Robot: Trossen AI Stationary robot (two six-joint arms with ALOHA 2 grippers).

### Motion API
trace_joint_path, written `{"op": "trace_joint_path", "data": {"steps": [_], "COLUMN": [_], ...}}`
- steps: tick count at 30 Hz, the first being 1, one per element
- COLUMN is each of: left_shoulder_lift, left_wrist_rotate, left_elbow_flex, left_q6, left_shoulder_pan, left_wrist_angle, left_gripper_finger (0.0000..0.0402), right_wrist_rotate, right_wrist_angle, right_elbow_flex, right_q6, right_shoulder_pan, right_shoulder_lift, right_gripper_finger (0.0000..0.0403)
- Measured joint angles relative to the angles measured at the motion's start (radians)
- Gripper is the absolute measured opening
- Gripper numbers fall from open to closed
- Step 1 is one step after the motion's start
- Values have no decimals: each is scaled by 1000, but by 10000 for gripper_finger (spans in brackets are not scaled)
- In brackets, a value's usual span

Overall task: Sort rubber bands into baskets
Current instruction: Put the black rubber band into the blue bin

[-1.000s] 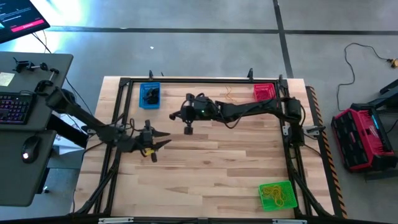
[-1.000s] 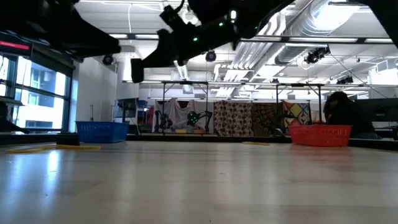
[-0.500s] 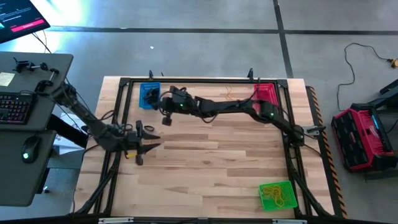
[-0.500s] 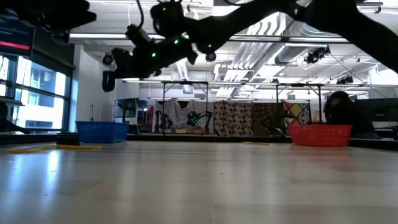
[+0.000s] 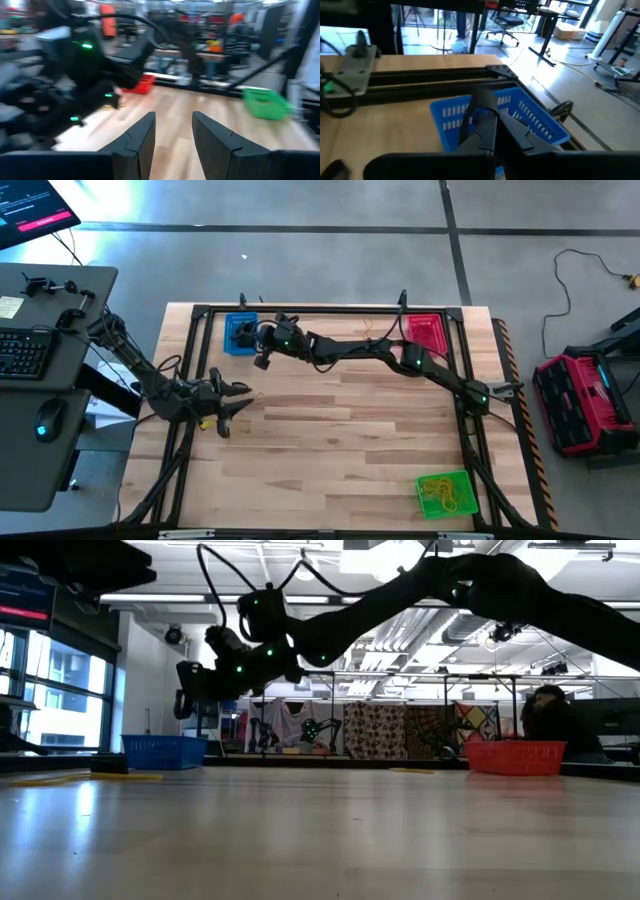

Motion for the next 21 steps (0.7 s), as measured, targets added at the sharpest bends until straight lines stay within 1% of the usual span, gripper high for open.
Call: {"op": "trace_joint_path", "data": {"steps": [5,9,14,18,21], "left_shoulder_lift": [0,0,0,0,0], "left_wrist_rotate": [-137,-191,-195,-194,-190], "left_elbow_flex": [0,0,0,0,0], "left_q6": [-11,-39,-46,-47,-53], "left_shoulder_pan": [0,2,2,2,2], "left_wrist_angle": [-27,-46,-52,-52,-52], "left_gripper_finger": [119,119,102,85,78], "right_wrist_rotate": [12,-9,-44,-46,-71], "right_wrist_angle": [13,28,75,113,94], "right_elbow_flex": [0,0,0,0,1], "right_q6": [4,21,30,31,54], "right_shoulder_pan": [-17,-26,-28,-32,-37], "right_shoulder_lift": [20,28,49,54,61], "right_gripper_finger": [0,0,0,0,0]}}
